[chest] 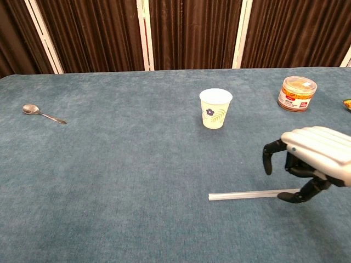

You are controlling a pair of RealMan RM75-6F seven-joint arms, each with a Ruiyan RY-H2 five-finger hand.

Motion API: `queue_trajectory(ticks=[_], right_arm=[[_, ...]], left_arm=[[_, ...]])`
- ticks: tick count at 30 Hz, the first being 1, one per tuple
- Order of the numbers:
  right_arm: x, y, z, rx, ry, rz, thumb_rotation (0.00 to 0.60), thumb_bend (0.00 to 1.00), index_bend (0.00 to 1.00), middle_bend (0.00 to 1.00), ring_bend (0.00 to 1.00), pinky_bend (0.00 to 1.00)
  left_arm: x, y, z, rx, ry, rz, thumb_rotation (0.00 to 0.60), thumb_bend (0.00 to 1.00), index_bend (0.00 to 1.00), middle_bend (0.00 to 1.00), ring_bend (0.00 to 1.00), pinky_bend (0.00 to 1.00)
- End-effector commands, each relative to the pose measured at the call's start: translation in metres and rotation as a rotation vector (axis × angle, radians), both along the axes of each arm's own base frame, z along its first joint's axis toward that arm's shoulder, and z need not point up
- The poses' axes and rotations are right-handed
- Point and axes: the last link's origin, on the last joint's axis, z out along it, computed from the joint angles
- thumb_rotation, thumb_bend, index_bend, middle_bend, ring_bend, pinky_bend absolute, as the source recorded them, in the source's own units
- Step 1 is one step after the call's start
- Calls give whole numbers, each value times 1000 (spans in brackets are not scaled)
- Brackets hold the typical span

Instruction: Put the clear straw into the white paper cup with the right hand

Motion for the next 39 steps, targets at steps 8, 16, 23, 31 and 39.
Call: queue_trajectory(ticks=[8, 16, 23, 31, 39], right_arm=[[21, -11, -25, 11, -32, -47, 600, 239, 485, 1000, 867, 807], [35, -15, -43, 5, -18, -60, 600, 251, 502, 1000, 867, 807], [35, -14, -49, 8, -15, -78, 600, 257, 518, 1000, 867, 807], [34, -13, -53, 18, -8, -90, 600, 284, 519, 1000, 867, 807], [30, -14, -58, 32, 24, -110, 600, 343, 520, 1000, 867, 805]], left_arm=[[0, 0, 0, 0, 0, -1, 600, 166, 0, 0, 0, 0], [0, 0, 0, -1, -2, -1, 600, 167, 0, 0, 0, 0], [-1, 1, 0, -4, -3, -2, 600, 166, 0, 0, 0, 0], [0, 1, 0, -4, -1, -1, 600, 166, 0, 0, 0, 0], [-1, 1, 0, -4, -3, -1, 600, 167, 0, 0, 0, 0]])
